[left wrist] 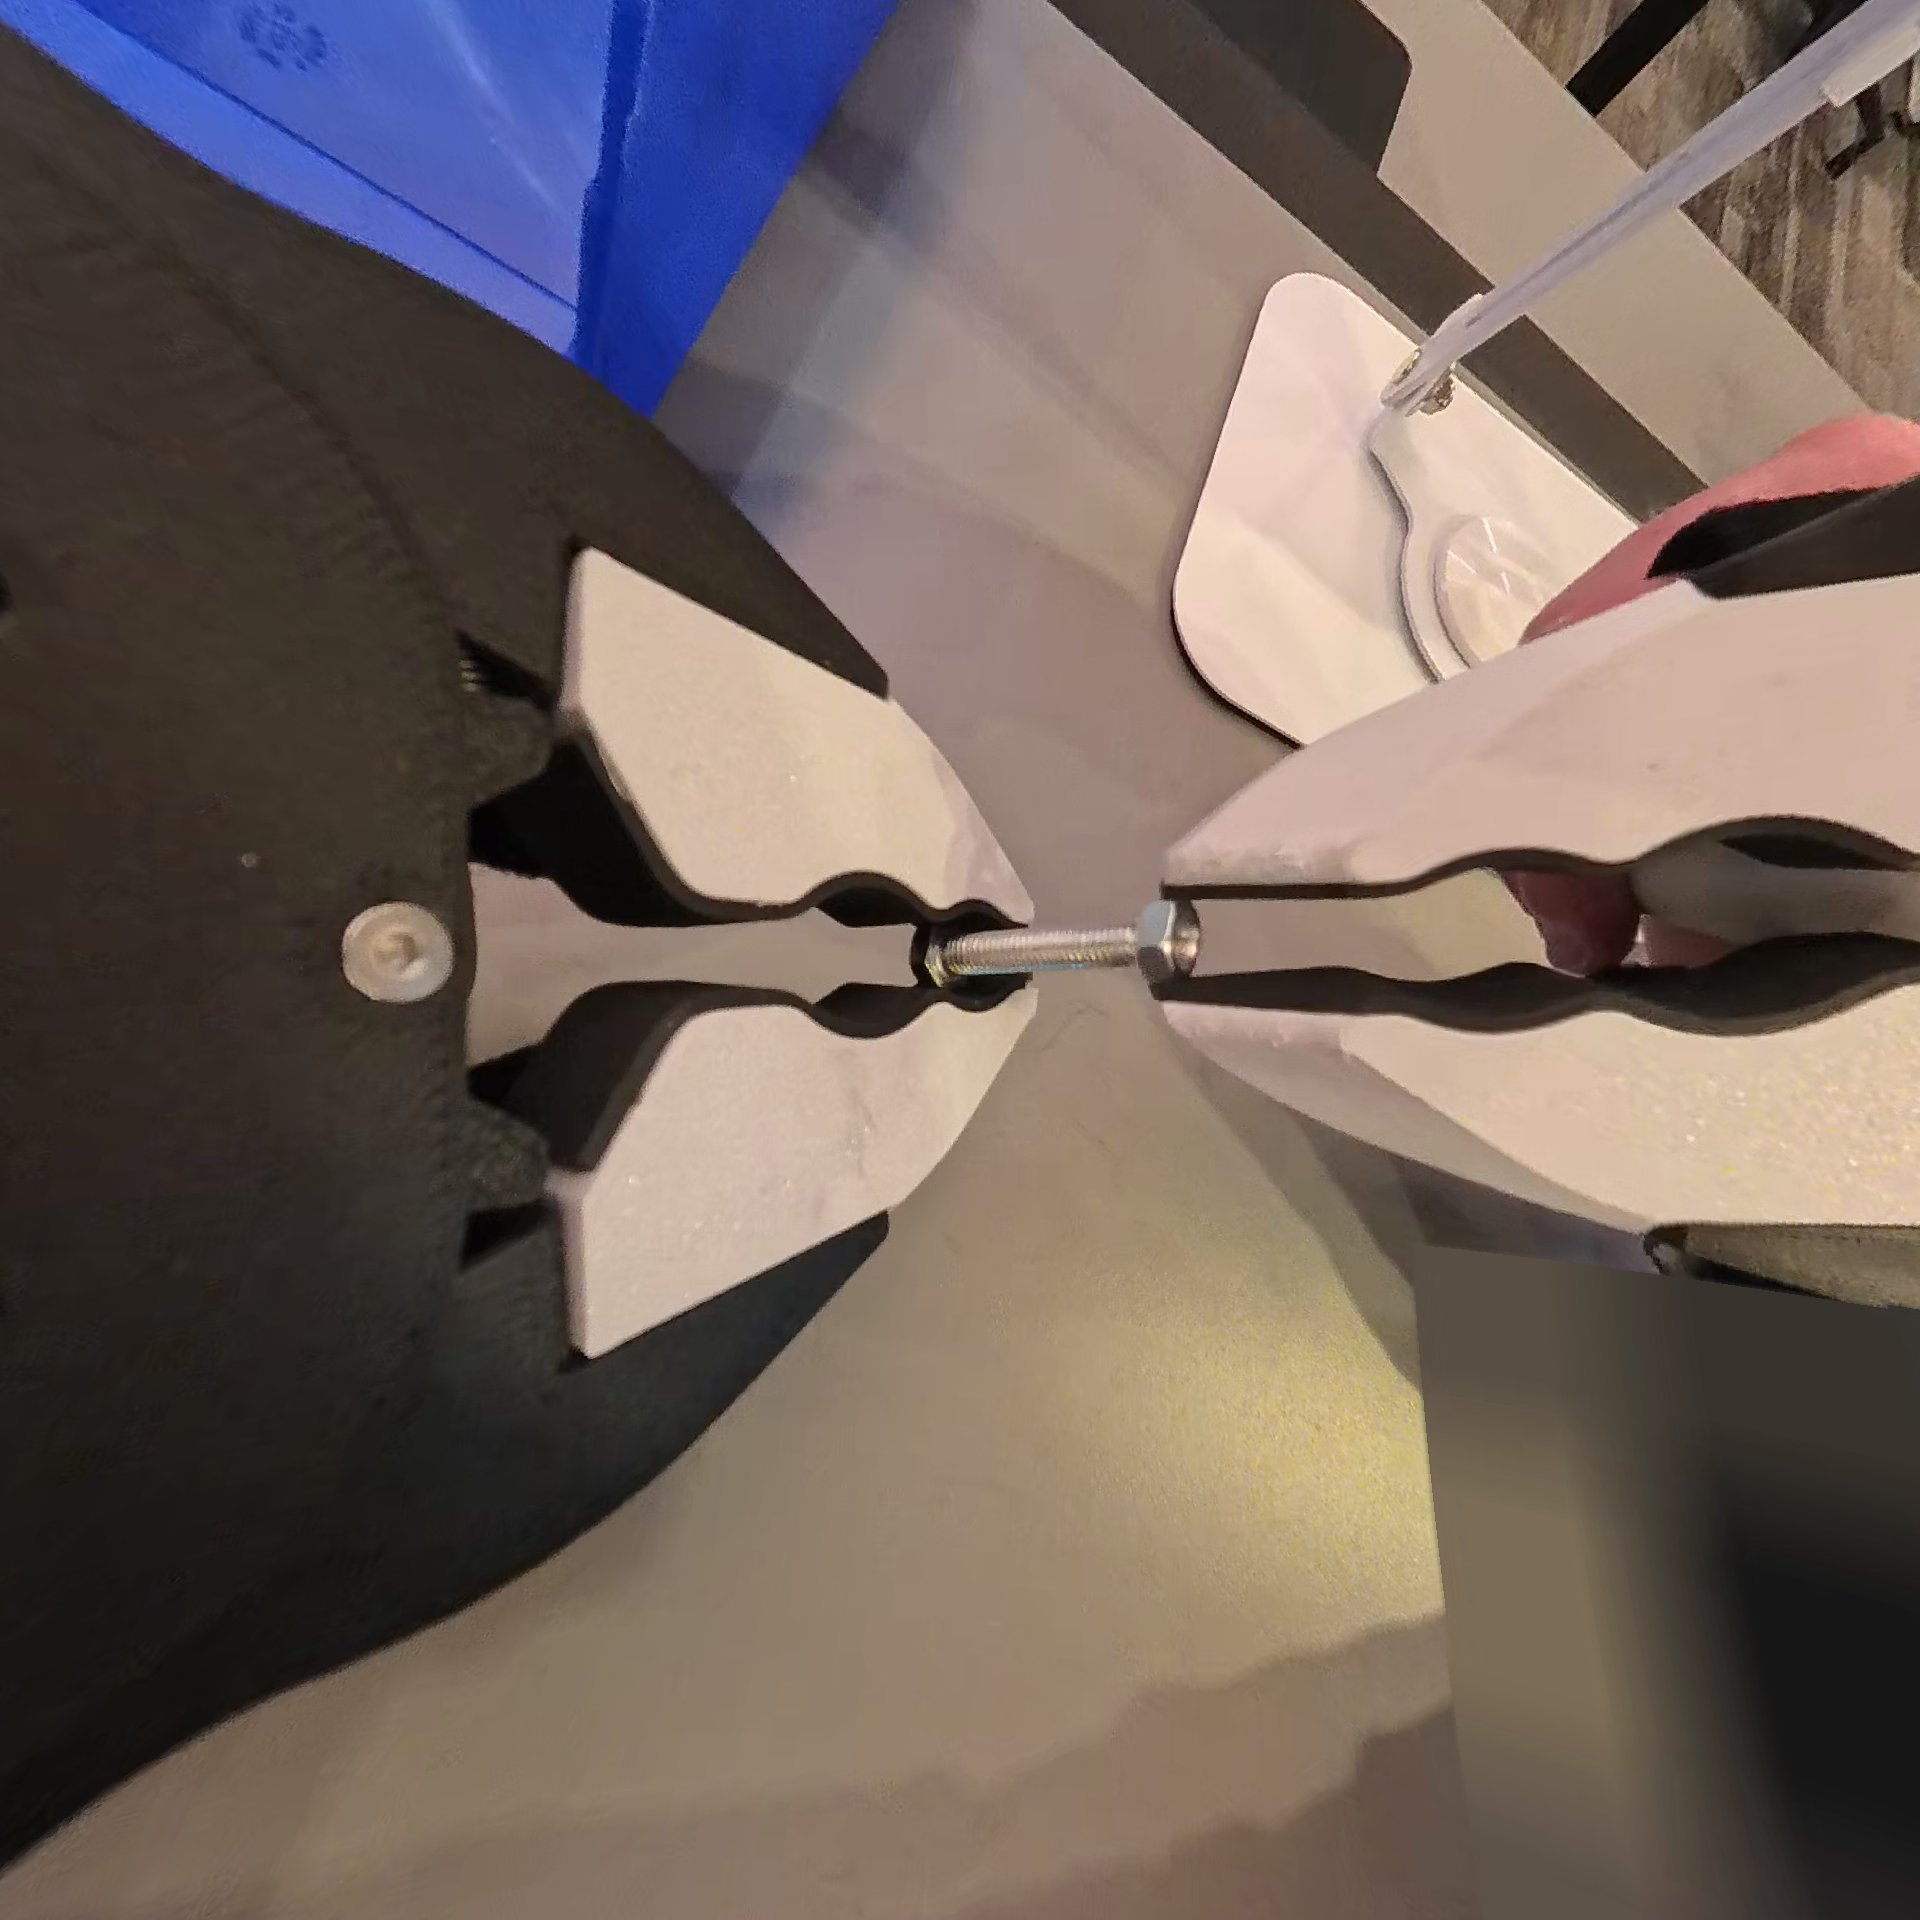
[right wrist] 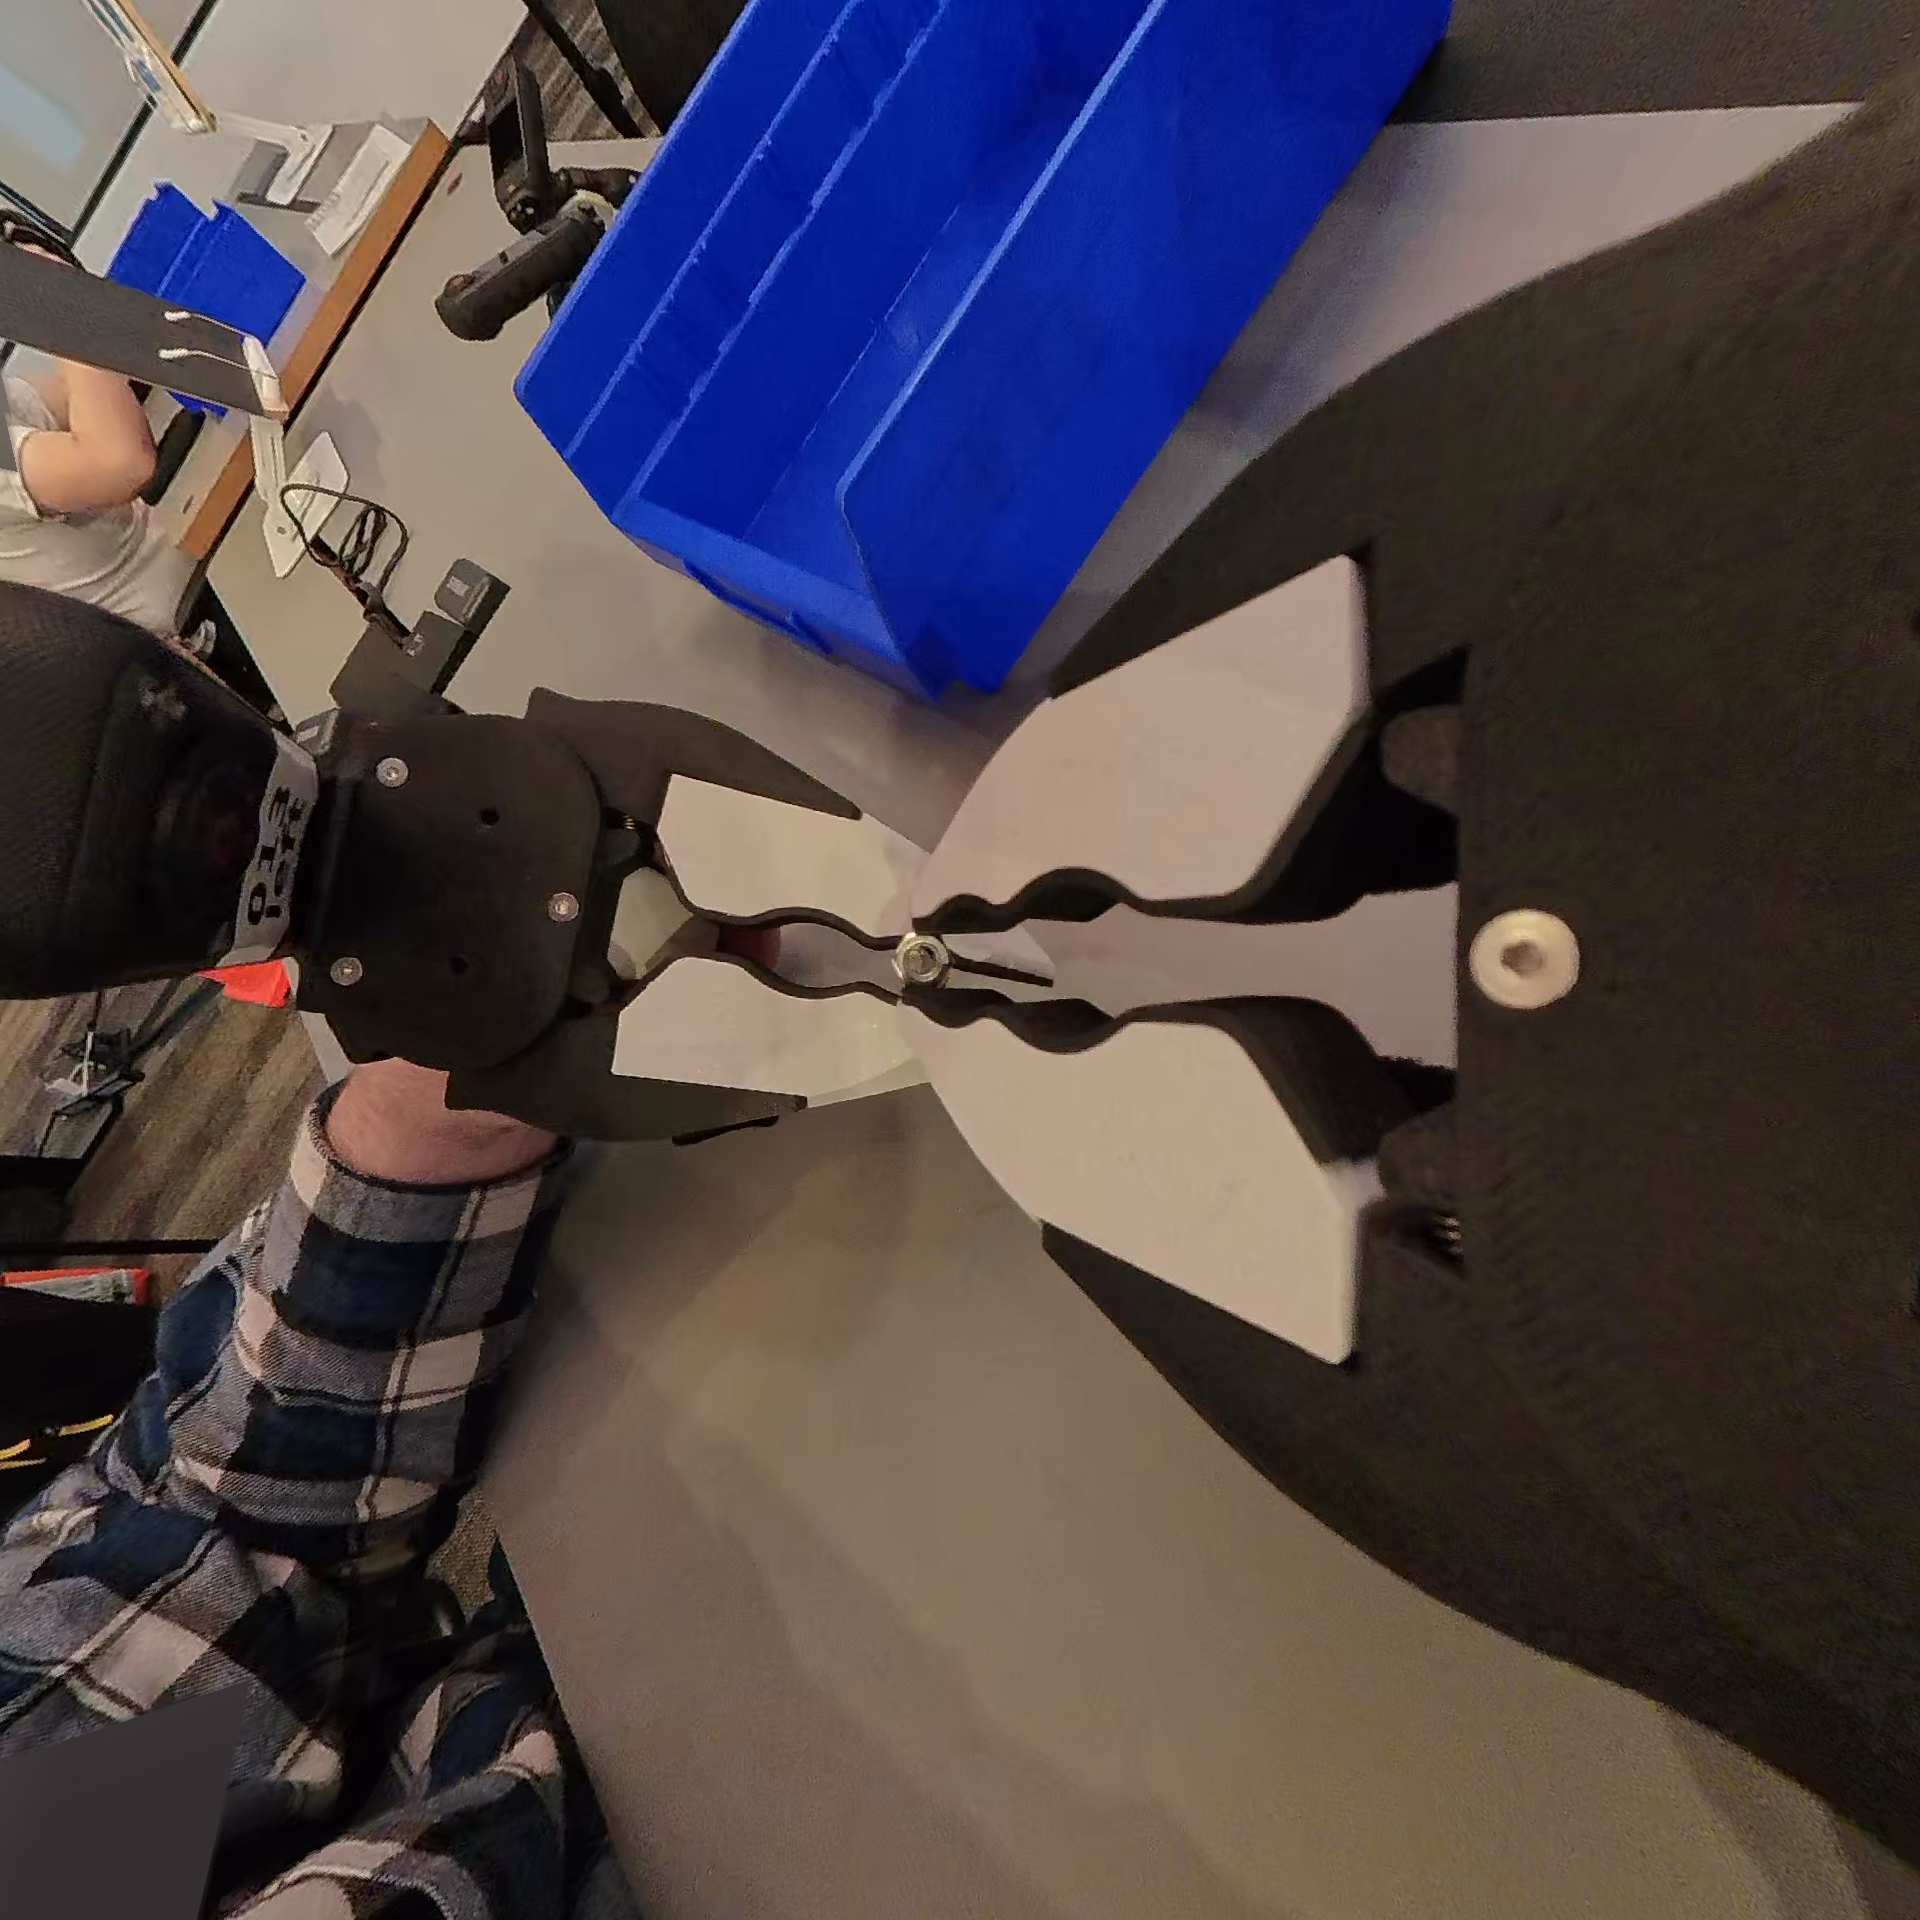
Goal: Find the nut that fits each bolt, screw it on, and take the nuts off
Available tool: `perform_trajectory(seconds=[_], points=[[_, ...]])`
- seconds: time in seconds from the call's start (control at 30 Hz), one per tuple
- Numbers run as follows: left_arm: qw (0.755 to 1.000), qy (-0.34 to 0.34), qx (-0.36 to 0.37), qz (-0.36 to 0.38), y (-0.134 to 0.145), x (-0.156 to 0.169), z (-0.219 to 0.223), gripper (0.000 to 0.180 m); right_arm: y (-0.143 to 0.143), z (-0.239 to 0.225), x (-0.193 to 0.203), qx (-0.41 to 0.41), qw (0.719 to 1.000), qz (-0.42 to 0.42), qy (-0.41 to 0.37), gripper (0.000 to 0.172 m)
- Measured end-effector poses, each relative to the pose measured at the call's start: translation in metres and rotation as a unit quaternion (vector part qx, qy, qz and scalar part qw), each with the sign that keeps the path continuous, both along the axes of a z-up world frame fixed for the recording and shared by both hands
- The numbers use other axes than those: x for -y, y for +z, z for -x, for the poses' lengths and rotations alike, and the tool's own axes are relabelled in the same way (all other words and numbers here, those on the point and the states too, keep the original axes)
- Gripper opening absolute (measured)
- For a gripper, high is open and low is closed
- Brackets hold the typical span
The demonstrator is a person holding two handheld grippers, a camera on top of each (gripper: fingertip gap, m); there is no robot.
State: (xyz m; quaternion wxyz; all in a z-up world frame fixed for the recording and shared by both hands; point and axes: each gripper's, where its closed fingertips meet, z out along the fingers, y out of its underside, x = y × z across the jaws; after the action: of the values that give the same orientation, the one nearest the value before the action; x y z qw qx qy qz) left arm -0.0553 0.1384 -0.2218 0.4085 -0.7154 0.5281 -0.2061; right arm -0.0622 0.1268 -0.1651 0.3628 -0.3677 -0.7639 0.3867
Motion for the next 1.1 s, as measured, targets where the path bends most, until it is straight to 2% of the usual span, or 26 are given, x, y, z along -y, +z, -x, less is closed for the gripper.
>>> perform_trajectory(seconds=[0.5, 1.1], points=[[1.0, 0.007, -0.002, -0.004, -0.002, -0.003, 0.0, 0.005, -0.003, 0.001, -0.001, -0.001, 1.0, 0.002, -0.009, 0.01], [0.993, 0.091, -0.053, -0.05, -0.017, -0.034, 0.018, 0.005, -0.021, 0.011, -0.027, -0.01, 0.994, 0.046, -0.096, 0.01]])
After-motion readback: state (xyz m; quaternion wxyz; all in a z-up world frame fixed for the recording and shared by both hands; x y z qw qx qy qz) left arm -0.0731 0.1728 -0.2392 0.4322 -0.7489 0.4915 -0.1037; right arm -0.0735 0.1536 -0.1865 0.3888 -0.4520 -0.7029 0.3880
